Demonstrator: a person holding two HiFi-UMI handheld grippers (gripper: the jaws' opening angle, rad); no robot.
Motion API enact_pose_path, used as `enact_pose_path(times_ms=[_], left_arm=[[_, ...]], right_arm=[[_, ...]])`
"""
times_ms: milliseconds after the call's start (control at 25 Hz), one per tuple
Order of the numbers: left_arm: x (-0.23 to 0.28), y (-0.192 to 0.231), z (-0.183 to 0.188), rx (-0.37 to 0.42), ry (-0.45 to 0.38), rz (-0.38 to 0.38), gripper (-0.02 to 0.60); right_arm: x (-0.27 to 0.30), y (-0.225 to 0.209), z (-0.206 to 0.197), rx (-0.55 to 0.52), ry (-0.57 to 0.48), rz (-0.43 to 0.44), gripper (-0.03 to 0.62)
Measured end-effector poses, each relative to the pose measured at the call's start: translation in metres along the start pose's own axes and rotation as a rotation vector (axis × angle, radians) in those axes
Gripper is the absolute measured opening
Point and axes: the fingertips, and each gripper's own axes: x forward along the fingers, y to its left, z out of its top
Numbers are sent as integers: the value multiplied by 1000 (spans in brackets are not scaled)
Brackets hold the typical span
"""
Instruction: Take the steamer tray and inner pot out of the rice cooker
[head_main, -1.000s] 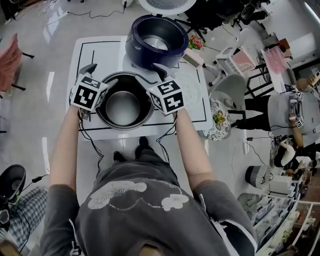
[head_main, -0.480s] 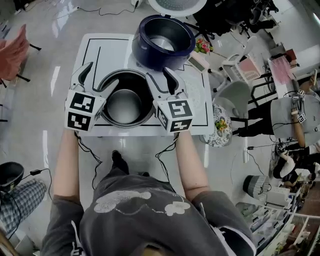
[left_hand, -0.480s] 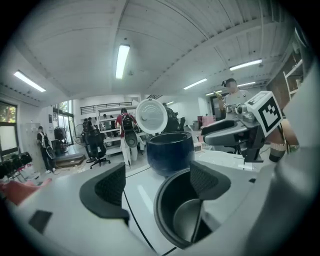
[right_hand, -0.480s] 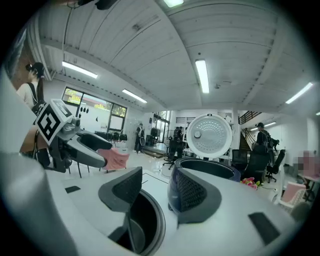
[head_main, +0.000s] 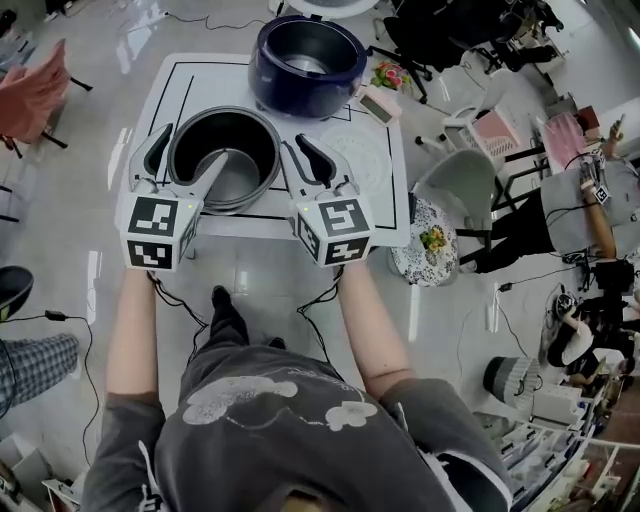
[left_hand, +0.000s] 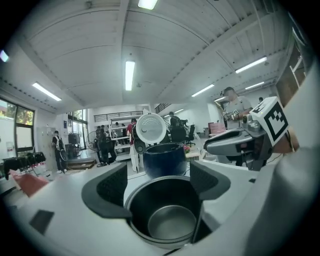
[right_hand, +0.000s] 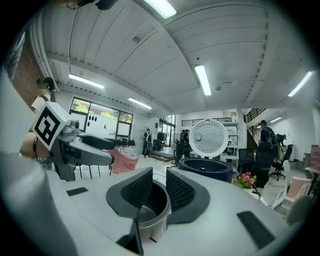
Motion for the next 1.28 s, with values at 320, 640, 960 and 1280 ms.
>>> enact_pose_path(times_ms=[320, 640, 960, 1280], left_arm=[[-42, -60, -4, -74, 29, 34, 255], [-68, -102, -27, -108, 41, 102, 52], [-87, -138, -44, -142, 91, 75, 8], [-113, -155, -51, -146, 116, 63, 6]], right_arm=[[-65, -2, 10, 4, -17, 23, 52], [-116, 4, -9, 23, 9, 57, 28], [-149, 3, -30, 16, 61, 48, 28], [-175, 15, -41, 37, 80, 70, 28]])
